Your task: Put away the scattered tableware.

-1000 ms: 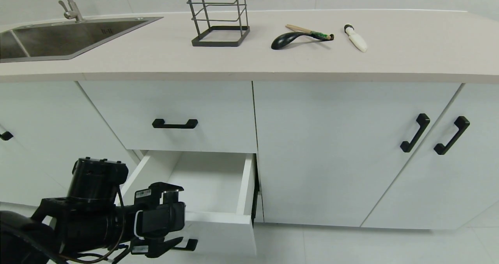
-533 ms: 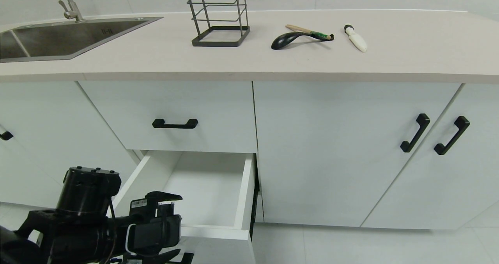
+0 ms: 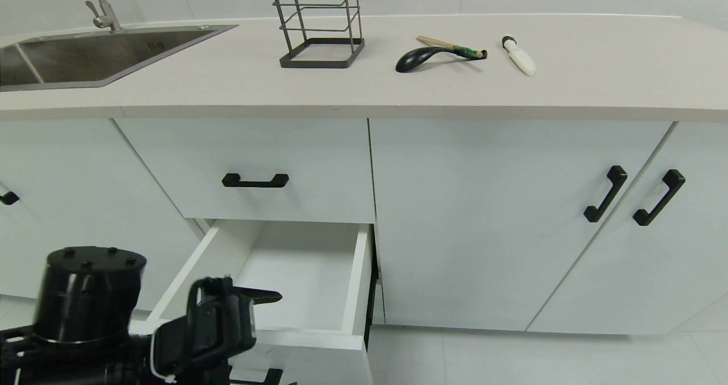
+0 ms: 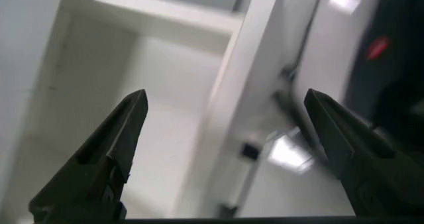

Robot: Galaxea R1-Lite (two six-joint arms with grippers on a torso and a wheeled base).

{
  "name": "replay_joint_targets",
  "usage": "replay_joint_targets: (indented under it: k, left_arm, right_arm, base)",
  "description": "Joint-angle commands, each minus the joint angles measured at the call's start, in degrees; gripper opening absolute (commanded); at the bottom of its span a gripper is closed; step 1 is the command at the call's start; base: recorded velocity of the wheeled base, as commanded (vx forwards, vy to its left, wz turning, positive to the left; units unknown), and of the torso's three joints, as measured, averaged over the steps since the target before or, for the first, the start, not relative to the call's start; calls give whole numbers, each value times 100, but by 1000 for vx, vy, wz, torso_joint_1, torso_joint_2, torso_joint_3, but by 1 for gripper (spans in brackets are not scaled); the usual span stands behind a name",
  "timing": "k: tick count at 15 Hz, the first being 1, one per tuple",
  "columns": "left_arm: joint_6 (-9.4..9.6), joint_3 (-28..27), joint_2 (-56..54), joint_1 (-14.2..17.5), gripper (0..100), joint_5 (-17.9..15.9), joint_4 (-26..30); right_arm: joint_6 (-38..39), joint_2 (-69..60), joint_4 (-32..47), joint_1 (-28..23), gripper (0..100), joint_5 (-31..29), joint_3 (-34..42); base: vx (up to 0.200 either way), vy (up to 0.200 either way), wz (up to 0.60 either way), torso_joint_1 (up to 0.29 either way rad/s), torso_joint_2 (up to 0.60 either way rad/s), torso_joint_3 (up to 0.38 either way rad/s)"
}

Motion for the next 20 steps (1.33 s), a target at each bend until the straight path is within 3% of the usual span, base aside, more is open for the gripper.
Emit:
replay_joint_targets:
  k: [1,2,3,4,5,6,9,11,13,14,15,16,17,18,19,20]
  left_arm:
    - [-2483,-39,-1146,-762,100,-118,14]
    - [-3801,-100,-1356,-710,100,-118,-3]
    - [-4847,-100,-1488,-534,100,-127,-47]
    - [-5287,-21,-1576,-446,100,-127,-91]
    - [-5366,383,-1770,-358,100,-127,-206]
    - [-5164,796,-2174,-130,100,-127,-381]
    - [-4803,1042,-3105,987,100,207,-434]
    - [-4030,1473,-4125,1470,100,515,-575]
    - [-3362,1833,-5145,2076,100,524,-627]
    - [-3300,1921,-5329,2164,100,524,-627]
    - [-3239,2246,-6217,2446,100,533,-566]
    - [-3265,2334,-6656,2525,100,541,-434]
    - [-3344,2325,-7113,2542,100,568,-74]
    - [-3397,2334,-7781,2551,100,717,796]
    - [-3371,2325,-7781,2551,100,831,1438]
    - [-3476,2334,-7781,2551,100,1113,1552]
  right_arm:
    - [-4,7,0,1,0,2,2]
    - [-4,7,0,1,0,2,2]
    - [-4,7,0,1,0,2,2]
    - [-4,7,0,1,0,2,2]
    - [5,7,0,1,0,2,-6]
    - [-4,7,0,1,0,2,-6]
    - [5,7,0,1,0,2,-6]
    - [-4,7,0,1,0,2,-6]
    - [-4,7,0,1,0,2,-6]
    - [5,7,0,1,0,2,2]
    - [-4,7,0,1,0,2,-6]
    - [-4,7,0,1,0,2,2]
    - [-4,7,0,1,0,2,-6]
    - [-4,7,0,1,0,2,2]
    - [-4,7,0,1,0,2,2]
    - [-4,7,0,1,0,2,2]
  base:
    - [0,0,0,0,0,0]
    - [0,0,0,0,0,0]
    - [0,0,0,0,0,0]
    - [0,0,0,0,0,0]
    - [0,0,0,0,0,0]
    - [0,0,0,0,0,0]
    - [0,0,0,0,0,0]
    - [0,0,0,0,0,0]
    - [0,0,0,0,0,0]
    - [0,0,0,0,0,0]
    - [0,0,0,0,0,0]
    - [0,0,0,0,0,0]
    - [0,0,0,0,0,0]
    - [0,0,0,0,0,0]
    - [0,0,0,0,0,0]
    - [0,0,0,0,0,0]
